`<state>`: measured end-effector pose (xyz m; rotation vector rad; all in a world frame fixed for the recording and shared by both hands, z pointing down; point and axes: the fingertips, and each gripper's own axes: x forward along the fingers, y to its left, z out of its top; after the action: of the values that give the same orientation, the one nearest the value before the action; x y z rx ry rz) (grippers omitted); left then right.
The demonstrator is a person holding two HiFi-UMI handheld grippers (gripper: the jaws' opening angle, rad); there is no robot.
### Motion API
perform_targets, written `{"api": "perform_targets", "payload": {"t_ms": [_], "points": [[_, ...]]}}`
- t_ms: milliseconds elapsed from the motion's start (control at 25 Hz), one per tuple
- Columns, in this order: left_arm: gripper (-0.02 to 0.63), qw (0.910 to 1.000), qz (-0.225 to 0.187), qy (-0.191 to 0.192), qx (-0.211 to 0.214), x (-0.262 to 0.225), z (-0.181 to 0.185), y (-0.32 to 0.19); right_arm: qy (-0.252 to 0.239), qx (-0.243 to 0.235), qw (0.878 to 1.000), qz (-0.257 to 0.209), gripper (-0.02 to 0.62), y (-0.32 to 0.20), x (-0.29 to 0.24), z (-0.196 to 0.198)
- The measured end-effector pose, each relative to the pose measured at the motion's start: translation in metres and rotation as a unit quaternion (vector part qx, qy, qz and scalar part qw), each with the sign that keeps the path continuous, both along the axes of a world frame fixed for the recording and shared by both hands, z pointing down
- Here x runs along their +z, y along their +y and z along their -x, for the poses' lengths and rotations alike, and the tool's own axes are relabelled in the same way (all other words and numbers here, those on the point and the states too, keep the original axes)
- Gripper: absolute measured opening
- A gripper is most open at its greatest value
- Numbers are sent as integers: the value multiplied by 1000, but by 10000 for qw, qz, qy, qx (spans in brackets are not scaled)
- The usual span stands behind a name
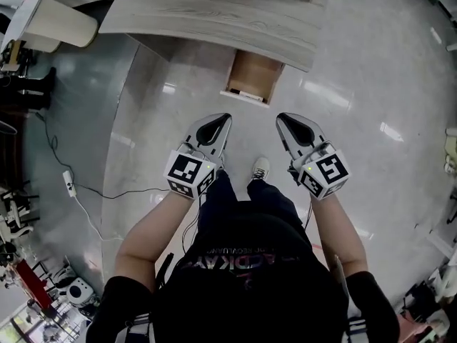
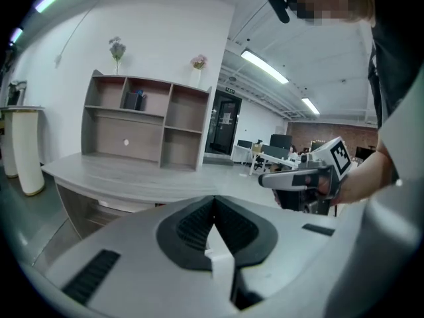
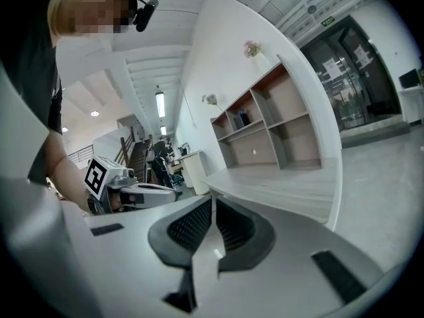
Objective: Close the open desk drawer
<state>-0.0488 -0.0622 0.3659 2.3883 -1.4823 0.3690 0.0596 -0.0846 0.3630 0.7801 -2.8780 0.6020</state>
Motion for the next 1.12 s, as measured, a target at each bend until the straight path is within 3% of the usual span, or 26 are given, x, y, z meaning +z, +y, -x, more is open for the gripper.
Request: {"api": "perform_targets", "payload": {"t_ms": [80, 240, 360, 720, 1120], "points": [[11, 9999, -34, -121, 55, 8, 7, -3, 48, 129, 9999, 66, 24, -2, 7, -1], [12, 9997, 66, -207, 99, 30, 19, -9, 257, 312, 9990, 189, 116, -3, 29, -4], [24, 9991, 188, -311, 198, 50, 31, -8, 462, 439, 9978, 187, 135, -2, 47, -1], [145, 9963, 341, -511, 603, 108, 54, -14, 954, 1003, 9902, 160, 191, -9, 108, 6], [195, 9941, 444, -651, 747, 193, 75, -34, 1561, 1510, 9746, 540, 234, -12, 203, 5]]}}
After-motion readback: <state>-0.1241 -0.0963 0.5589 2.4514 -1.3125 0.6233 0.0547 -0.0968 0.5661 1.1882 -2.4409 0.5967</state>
